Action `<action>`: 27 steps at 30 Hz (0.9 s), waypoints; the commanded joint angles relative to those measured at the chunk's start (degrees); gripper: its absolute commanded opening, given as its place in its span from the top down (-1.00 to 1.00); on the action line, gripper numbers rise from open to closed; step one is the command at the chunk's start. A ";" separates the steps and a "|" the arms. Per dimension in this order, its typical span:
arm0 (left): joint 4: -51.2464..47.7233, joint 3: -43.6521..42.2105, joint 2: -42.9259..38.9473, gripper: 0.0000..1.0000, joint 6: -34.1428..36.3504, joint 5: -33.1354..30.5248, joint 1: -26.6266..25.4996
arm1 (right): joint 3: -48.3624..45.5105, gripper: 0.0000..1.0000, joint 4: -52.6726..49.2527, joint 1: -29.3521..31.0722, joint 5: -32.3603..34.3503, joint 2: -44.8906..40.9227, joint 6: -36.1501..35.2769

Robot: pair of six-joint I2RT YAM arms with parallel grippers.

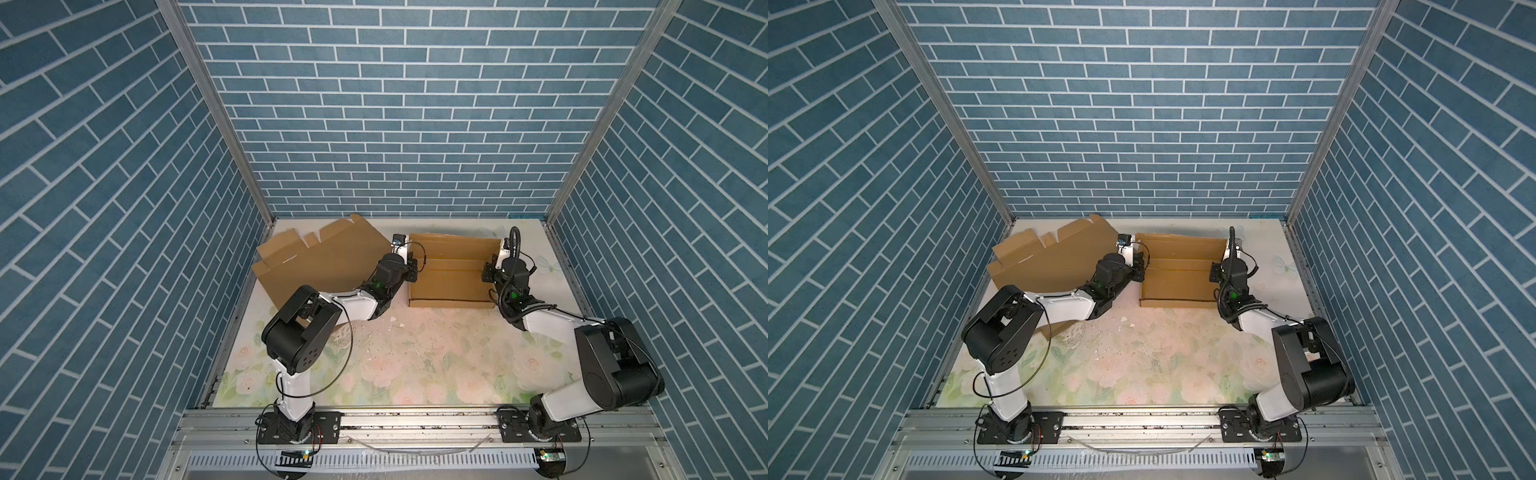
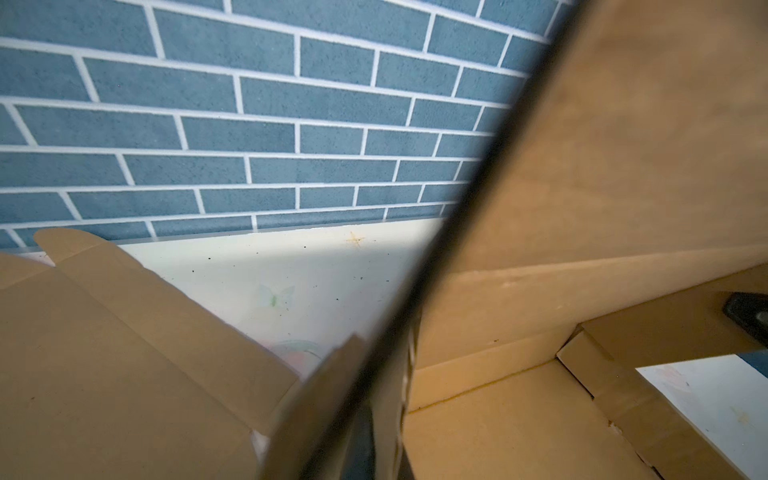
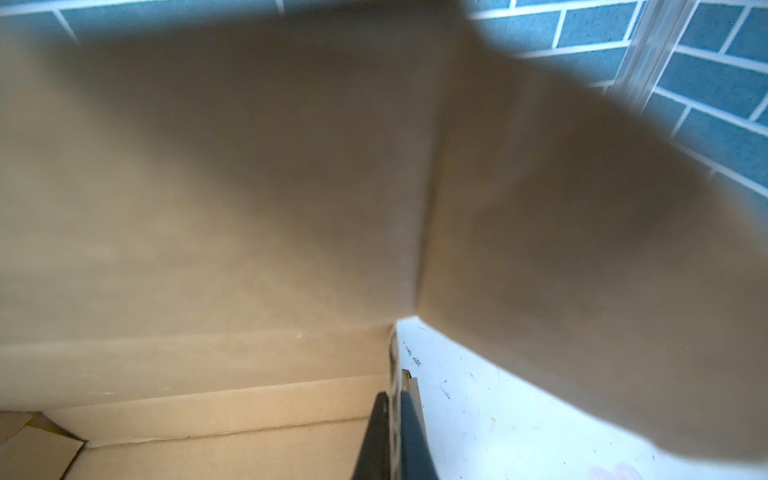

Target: Fold the paper box

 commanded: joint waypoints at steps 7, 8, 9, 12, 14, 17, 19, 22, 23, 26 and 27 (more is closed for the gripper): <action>-4.51 2.48 3.45 0.96 -2.40 4.03 -4.67 | -2.41 1.00 -0.48 3.58 -1.75 1.15 2.91; -4.43 2.75 3.86 0.96 -2.60 4.25 -4.76 | -2.34 1.00 -0.53 3.58 -1.79 1.06 3.11; -4.55 3.00 4.21 0.96 -2.74 4.33 -4.89 | -2.47 1.00 -0.55 3.67 -1.79 1.01 3.37; -4.60 3.50 4.94 0.96 -2.62 5.22 -5.16 | -2.50 1.00 -0.47 3.67 -1.63 1.38 4.10; -5.17 3.42 5.04 0.96 -2.14 5.96 -5.20 | -2.67 1.00 -0.19 3.67 -1.48 1.58 4.56; -5.58 2.46 4.48 0.96 -0.96 6.77 -5.20 | -2.98 1.00 0.02 3.68 -1.35 1.39 4.98; -6.45 2.06 3.95 0.96 0.18 7.74 -5.20 | -3.18 1.00 -0.07 3.67 -1.44 1.39 4.95; -7.19 0.68 3.05 0.96 1.99 8.35 -5.20 | -3.87 1.00 0.14 3.67 -1.42 0.89 4.85; -7.37 0.21 2.76 0.96 2.57 8.35 -5.24 | -4.36 1.00 0.41 3.69 -1.41 0.52 4.76; -6.92 -1.25 2.26 0.96 4.22 7.86 -5.20 | -5.23 1.00 0.53 3.58 -2.44 -0.68 4.50; -6.45 -1.69 2.14 0.96 4.70 7.53 -5.20 | -5.41 1.00 0.47 3.59 -2.65 -0.93 4.52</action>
